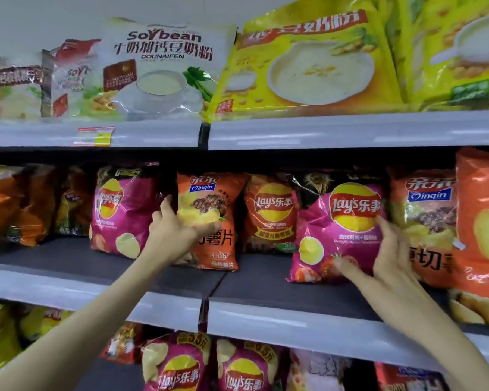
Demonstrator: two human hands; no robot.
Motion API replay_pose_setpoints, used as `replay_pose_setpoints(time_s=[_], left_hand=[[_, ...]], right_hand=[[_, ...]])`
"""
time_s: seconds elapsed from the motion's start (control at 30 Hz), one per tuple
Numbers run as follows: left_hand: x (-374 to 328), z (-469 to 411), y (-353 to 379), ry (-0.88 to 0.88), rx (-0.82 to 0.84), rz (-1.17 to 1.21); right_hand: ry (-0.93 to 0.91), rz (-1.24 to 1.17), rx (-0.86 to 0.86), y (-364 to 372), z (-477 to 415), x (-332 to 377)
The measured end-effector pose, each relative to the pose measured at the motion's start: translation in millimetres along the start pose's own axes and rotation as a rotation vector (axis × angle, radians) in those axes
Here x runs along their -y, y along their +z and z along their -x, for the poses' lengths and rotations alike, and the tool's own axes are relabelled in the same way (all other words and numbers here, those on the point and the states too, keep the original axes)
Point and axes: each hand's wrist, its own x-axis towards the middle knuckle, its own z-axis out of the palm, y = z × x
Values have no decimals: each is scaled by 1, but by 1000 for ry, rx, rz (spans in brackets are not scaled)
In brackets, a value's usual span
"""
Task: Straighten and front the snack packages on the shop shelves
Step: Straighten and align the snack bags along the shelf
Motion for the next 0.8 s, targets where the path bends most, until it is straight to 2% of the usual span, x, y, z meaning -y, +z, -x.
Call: replay_pose_setpoints(time_s=[0.13,0.23,0.37,0.53,0.7,0.8], left_hand=[[7,-21,10,-94,98,195],[4,-24,13,-99,91,237],[8,-24,12,-24,11,282],[12,-12,-6,131,-57,348],[25,1,-34,209,22,386],[36,10,-49,234,35,398]], right_hand=[[21,-79,17,-2,2,3],[59,-77,2,-6,1,4],[65,-129,-30,-10,2,10],[94,-108,19,-3,-2,12],[147,-229,-15,-3,-16,23],[235,-236,31,1,-26,25]])
